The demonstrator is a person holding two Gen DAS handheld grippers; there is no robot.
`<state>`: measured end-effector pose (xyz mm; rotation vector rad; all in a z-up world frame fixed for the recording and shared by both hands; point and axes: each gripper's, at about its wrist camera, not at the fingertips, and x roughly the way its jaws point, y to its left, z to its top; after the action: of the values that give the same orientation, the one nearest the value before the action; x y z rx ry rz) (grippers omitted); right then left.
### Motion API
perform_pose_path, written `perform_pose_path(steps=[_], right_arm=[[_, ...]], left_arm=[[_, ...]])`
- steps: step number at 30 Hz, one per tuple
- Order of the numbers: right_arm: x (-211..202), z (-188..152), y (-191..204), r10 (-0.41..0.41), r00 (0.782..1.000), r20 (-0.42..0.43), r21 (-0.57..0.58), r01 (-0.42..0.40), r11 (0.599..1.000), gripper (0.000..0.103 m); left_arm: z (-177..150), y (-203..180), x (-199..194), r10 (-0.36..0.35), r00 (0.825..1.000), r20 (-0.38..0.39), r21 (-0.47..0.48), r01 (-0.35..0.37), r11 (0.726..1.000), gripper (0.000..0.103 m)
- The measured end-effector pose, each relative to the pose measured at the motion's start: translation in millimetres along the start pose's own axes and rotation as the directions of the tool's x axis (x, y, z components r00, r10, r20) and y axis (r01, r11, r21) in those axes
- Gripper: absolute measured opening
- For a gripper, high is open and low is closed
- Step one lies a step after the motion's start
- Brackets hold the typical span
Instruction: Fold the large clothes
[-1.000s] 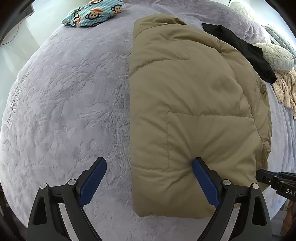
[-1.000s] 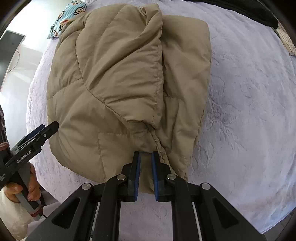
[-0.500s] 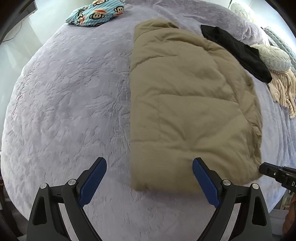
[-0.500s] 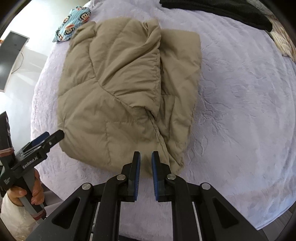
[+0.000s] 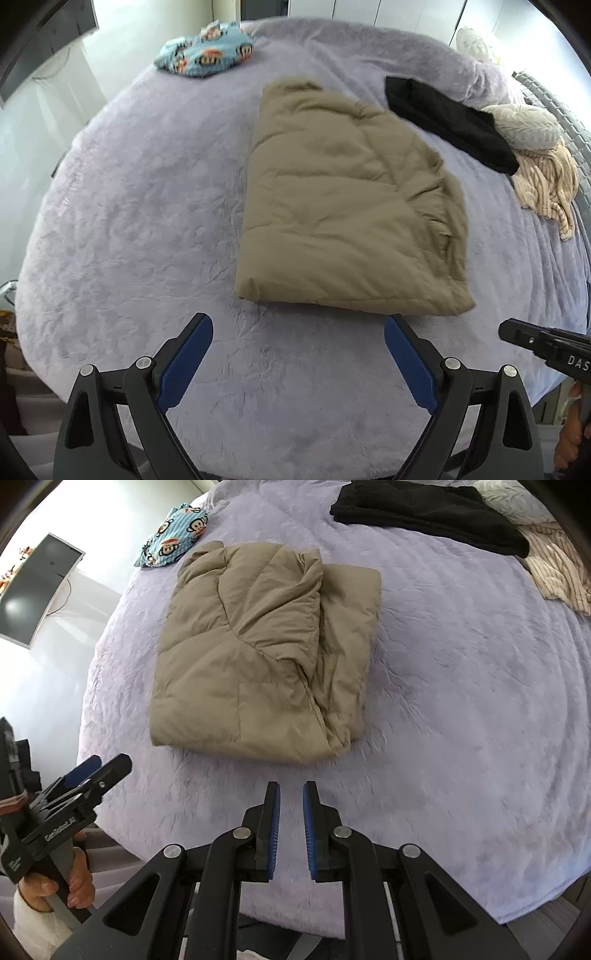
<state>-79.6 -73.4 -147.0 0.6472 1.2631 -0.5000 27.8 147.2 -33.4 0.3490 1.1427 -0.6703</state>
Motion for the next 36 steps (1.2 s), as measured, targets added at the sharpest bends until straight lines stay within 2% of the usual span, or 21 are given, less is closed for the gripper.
perform_pose_path(steps=[1,2,3,5,11,14,16,18,19,22,26,28,32,36], right_arm=[[-5.2,-4.0,-0.3,0.006,1.000,0.006,-0.004,-0.006,1.000,0.014],[-10.2,-8.2,0.0,0.008,1.000,0.014,-0.007,-0.008,1.000,0.024],[-13.4,-9.1,-2.9,0.010,1.000,0.020,-0.008,-0.010,1.000,0.047],[-23.0,-14.6,-3.0,0.013,0.999,0.041,-0.010,-0.013,1.000,0.065],[-49.7,-25.0,5.6,0.008,0.996,0.088,-0.041,-0.005,0.999,0.066],[-64.9,-25.1,18.3,-0.031,0.989,0.143,-0.072,0.042,0.997,0.085],[-74.3,-22.1,28.5,-0.053,0.980,0.194,-0.086,0.071,0.994,0.087],[-79.8,-17.0,39.1,-0.077,0.970,0.232,-0.093,0.101,0.990,0.100],[-82.1,-13.6,44.7,-0.090,0.964,0.250,-0.089,0.116,0.989,0.103],[-89.9,-4.1,58.9,-0.103,0.948,0.302,-0.059,0.126,0.990,0.103],[-105.1,6.5,76.5,-0.163,0.912,0.378,-0.002,0.176,0.984,0.103],[-111.2,9.7,81.9,-0.168,0.903,0.396,0.009,0.179,0.984,0.103],[-118.7,13.2,92.1,-0.171,0.893,0.416,0.005,0.185,0.983,0.103],[-116.0,15.2,100.8,-0.183,0.894,0.409,-0.014,0.207,0.978,0.103]], left_arm=[[-3.0,-2.5,-8.0,0.005,1.000,0.013,-0.001,-0.005,1.000,0.095],[-5.4,-3.3,-14.5,0.012,1.000,0.026,-0.005,-0.011,1.000,0.102],[-8.9,-4.9,-22.7,0.026,0.999,0.036,-0.015,-0.025,1.000,0.103],[-12.3,-5.7,-33.7,0.040,0.998,0.046,-0.029,-0.038,0.999,0.103],[-13.5,-3.6,-66.2,0.064,0.993,0.100,-0.053,-0.059,0.997,0.103],[-4.1,0.0,-80.1,0.077,0.987,0.138,-0.054,-0.070,0.996,0.103],[3.9,6.9,-84.9,0.065,0.988,0.140,-0.059,-0.058,0.997,0.103],[12.8,14.8,-89.4,0.075,0.988,0.135,-0.055,-0.068,0.996,0.103],[16.2,17.5,-91.6,0.076,0.987,0.139,-0.047,-0.070,0.996,0.103],[28.0,25.2,-101.0,0.092,0.981,0.172,-0.017,-0.090,0.996,0.103],[44.5,30.6,-111.7,0.096,0.975,0.202,0.010,-0.100,0.995,0.103],[49.0,29.8,-116.7,0.107,0.971,0.213,0.017,-0.113,0.993,0.103],[52.8,29.9,-127.9,0.106,0.966,0.235,0.018,-0.113,0.993,0.103],[52.8,31.3,-131.9,0.118,0.964,0.240,0.007,-0.123,0.992,0.103]])
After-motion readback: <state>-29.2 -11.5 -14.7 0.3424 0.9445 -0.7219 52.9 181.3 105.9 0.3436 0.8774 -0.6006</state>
